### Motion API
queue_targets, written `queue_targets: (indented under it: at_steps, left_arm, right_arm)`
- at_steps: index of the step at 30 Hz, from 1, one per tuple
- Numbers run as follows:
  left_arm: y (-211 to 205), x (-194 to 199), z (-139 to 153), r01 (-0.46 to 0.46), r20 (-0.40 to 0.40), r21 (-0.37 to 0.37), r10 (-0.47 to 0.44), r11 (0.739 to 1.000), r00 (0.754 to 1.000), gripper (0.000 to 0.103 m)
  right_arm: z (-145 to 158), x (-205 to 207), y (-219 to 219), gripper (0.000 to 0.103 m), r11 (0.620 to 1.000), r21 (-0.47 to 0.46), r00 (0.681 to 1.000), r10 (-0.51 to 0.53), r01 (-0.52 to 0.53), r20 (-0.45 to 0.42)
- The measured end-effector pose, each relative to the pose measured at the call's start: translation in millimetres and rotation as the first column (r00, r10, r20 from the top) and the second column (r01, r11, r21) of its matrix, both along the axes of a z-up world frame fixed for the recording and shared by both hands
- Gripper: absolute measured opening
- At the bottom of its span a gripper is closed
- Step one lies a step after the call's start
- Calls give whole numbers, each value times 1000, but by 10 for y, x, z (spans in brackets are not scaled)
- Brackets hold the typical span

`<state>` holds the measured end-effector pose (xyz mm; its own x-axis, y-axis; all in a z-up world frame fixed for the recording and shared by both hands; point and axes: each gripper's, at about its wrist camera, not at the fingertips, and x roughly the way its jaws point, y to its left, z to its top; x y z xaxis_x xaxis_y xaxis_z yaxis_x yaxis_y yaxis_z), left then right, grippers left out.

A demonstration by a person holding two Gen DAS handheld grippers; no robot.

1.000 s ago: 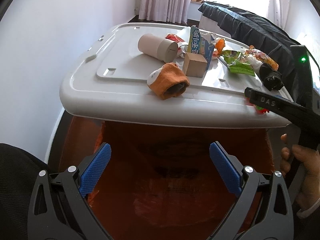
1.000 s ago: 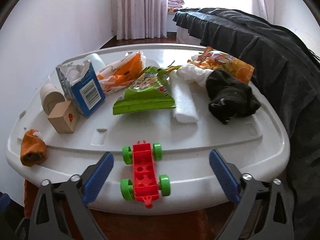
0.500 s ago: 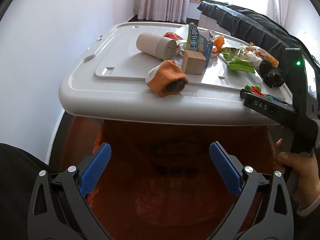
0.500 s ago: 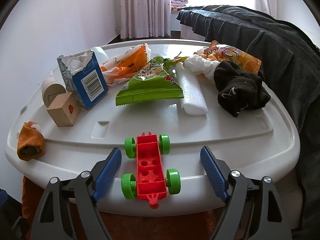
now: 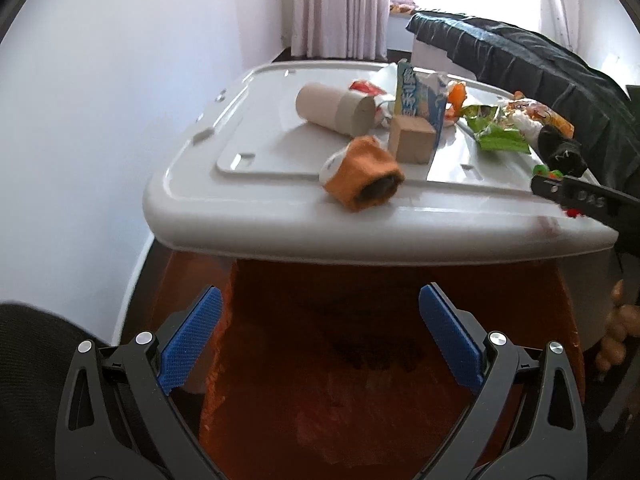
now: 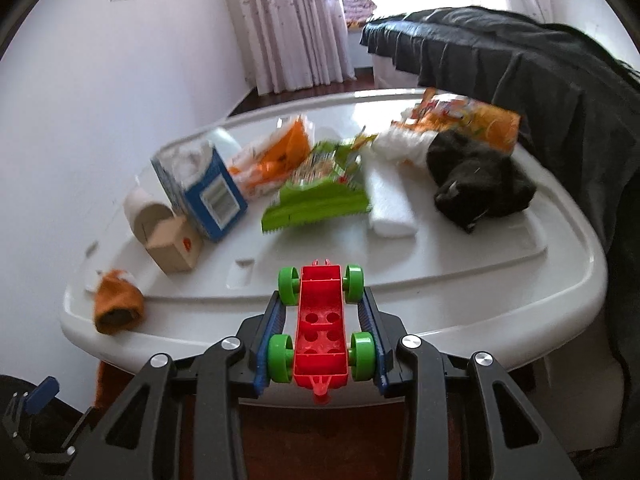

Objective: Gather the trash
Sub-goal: 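Grasp the orange sock with the left tool while the right tool holds the car, then lower both tools into the orange-lined bin and open them, dropping sock and car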

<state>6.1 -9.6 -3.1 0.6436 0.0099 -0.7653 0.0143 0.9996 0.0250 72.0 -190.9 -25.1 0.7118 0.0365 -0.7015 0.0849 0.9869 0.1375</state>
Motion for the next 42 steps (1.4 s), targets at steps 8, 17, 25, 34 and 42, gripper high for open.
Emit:
queue_targets:
  at_steps: [8, 17, 25, 34, 42]
  left_arm:
    - [-284, 405, 139, 90, 78, 97, -98, 991, 992, 96]
    - [-327, 976, -192, -47, 105, 65, 40, 997, 994, 96]
    - [-254, 1009, -284, -23, 90, -2, 23, 1000, 996, 95]
    - [-719, 786, -182, 140, 137, 222, -173, 965, 975, 31]
    - [-495, 829, -107, 117, 94, 83, -125, 990, 988, 27]
  right_arm:
    - [118, -87, -110, 37, 1000, 27, 999, -11, 9, 41]
    - [119, -82, -134, 38, 1000, 22, 999, -23, 23, 40]
    - [38, -21, -130, 38, 999, 20, 1000, -30, 30, -7]
    - [32, -37, -83, 38, 1000, -6, 1000, -19, 19, 13]
    - [95, -71, -189, 38, 998, 1, 997, -63, 64, 35]
